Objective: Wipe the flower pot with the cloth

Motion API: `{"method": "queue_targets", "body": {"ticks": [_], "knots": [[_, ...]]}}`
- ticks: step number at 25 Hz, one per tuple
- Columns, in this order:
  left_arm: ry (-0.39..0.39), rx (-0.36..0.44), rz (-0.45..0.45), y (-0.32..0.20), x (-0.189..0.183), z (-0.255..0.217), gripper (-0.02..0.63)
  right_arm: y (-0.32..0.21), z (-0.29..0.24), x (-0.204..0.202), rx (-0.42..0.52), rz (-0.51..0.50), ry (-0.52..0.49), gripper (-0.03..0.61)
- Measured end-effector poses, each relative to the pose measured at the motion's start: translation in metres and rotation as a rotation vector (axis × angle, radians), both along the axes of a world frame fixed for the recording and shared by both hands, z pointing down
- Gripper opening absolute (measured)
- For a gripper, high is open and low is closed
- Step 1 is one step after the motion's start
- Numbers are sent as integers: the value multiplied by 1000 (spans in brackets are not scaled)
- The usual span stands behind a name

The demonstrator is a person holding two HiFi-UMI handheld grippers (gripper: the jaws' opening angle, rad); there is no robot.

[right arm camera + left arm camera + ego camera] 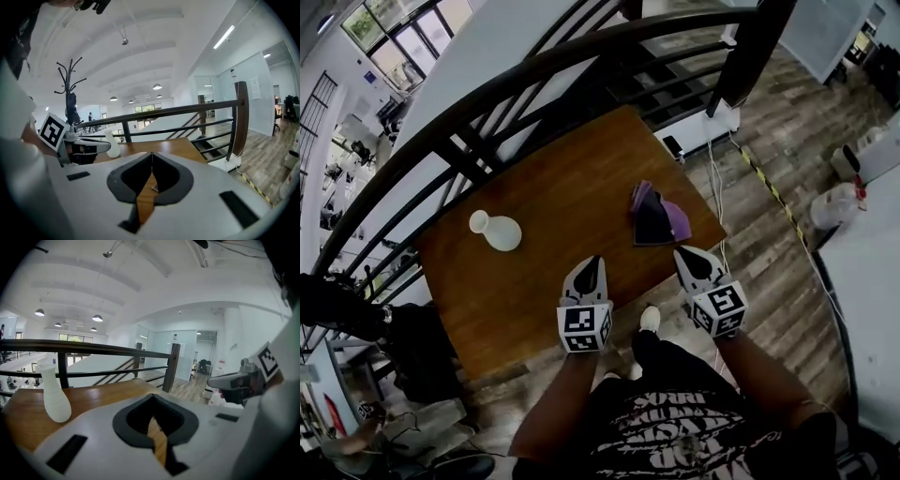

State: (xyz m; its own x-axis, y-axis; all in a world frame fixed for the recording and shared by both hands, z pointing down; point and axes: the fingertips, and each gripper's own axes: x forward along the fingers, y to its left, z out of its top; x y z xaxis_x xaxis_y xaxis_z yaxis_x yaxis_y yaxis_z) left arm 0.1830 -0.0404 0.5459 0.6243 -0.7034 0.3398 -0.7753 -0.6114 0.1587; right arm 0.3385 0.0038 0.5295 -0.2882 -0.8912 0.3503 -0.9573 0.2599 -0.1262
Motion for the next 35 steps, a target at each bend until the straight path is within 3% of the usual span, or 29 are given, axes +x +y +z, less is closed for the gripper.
{"method": "queue_targets", "body": {"ticks": [11, 16, 19, 23, 25, 30, 35], "knots": [[-70, -52, 10, -60, 36, 38, -2, -69, 69, 28, -154, -133, 142, 0], [-68, -94, 14, -73, 33, 64, -2, -95, 87, 30, -175, -138, 185, 1], [-67, -104, 26, -81, 34, 70, -2, -102, 107, 34, -234, -130, 196, 3], [-68, -102, 39, -93, 33, 74, -2, -108, 133, 36, -314, -138, 212, 79], [-63, -109, 39, -99, 32, 78, -2, -111, 145, 37, -345, -145, 228, 87], [-53, -169, 70, -102, 39, 98, -2, -129, 172, 37, -395, -169, 247, 151], [-63, -187, 68, -100, 37, 110, -2, -136, 208, 39, -495, -213, 344, 190]]}}
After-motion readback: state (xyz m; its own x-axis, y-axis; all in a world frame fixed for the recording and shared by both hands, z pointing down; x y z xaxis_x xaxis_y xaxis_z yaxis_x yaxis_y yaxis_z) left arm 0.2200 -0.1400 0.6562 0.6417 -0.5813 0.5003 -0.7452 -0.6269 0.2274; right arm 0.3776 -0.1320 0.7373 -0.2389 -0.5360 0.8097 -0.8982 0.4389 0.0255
